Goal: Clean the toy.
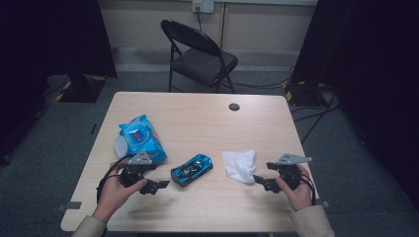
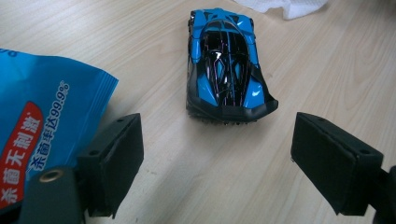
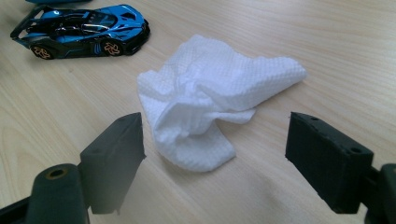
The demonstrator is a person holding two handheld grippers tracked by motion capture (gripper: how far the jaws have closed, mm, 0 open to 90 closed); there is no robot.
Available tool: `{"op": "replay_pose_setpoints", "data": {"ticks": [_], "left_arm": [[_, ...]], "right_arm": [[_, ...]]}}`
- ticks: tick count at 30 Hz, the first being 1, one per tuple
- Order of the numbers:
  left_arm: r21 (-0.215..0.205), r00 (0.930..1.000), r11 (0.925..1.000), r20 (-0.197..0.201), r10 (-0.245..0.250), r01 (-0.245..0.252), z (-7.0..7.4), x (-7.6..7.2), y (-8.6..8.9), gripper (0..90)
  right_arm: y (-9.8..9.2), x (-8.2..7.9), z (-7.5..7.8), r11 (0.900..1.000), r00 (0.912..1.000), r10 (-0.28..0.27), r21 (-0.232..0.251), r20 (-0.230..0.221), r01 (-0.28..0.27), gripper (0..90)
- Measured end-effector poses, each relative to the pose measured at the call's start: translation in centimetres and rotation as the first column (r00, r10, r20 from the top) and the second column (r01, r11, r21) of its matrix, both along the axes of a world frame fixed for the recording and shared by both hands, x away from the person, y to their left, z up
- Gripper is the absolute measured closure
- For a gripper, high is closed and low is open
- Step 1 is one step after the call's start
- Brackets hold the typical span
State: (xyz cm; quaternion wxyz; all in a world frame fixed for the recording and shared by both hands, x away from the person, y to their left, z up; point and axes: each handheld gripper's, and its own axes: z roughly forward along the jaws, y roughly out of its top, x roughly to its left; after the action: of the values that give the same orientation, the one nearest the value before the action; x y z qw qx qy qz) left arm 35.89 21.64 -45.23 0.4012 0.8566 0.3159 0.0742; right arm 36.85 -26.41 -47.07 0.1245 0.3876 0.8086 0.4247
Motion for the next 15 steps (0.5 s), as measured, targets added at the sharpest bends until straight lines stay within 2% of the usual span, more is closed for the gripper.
{"op": "replay_pose_setpoints", "data": {"ticks": [10, 15], "left_arm": [[-0.002, 0.9999, 0.9999, 0.001, 0.011, -0.011, -0.4, -0.6, 1.4, 17.1], [-0.007, 0.9994, 0.9994, -0.013, 0.033, -0.033, -0.5, -0.9, 2.3, 17.1]], "right_arm": [[-0.8, -0.5, -0.2, 1.000, 1.0000, -0.007, -0.010, -0.005, 0.007, 19.4], [-1.2, -0.8, -0.2, 1.000, 1.0000, -0.006, -0.016, -0.003, 0.006, 19.4]]}}
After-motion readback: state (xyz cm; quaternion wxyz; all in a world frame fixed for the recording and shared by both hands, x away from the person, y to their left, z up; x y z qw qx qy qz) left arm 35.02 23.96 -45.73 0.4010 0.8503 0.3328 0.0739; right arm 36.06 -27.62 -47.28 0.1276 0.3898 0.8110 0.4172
